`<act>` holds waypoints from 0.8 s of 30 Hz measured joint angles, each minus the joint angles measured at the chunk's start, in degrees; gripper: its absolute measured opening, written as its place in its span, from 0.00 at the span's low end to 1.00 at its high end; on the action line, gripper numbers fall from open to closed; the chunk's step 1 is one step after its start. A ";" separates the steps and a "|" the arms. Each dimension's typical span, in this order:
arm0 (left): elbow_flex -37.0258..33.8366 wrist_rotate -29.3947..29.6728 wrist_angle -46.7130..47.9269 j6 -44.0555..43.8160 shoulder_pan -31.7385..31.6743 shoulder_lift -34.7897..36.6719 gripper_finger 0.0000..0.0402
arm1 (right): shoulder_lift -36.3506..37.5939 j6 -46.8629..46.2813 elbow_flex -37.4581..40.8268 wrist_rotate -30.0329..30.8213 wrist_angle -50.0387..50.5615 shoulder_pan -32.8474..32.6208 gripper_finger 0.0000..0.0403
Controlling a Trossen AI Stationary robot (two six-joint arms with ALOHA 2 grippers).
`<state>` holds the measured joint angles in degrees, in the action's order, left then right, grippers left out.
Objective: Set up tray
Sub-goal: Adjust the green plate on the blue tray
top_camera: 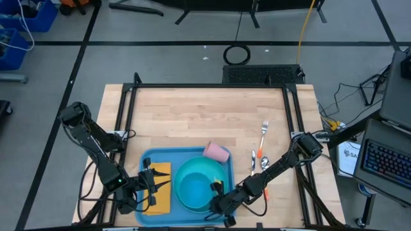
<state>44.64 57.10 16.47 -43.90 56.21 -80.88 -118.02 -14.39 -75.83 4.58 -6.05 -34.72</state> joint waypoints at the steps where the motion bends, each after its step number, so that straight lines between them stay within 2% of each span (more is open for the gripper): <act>1: 0.00 0.00 -0.01 0.00 0.01 0.00 0.30 | 0.00 -0.11 0.00 -0.21 -0.42 -0.06 0.03; 13: 0.00 0.00 0.02 0.24 0.00 0.00 0.30 | -0.07 0.56 -0.02 -1.84 -3.23 -0.15 0.03; 19: 0.00 0.01 0.04 0.24 0.00 0.00 0.30 | -4.57 1.63 -0.02 -5.11 -10.96 0.37 0.03; 24: 0.00 0.02 0.07 0.19 0.00 0.00 0.30 | -5.48 1.58 -0.07 -4.92 -12.46 0.55 0.06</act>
<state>44.64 57.12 16.53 -43.71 56.21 -80.88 -123.50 -12.81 -75.90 -0.35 -18.51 -34.17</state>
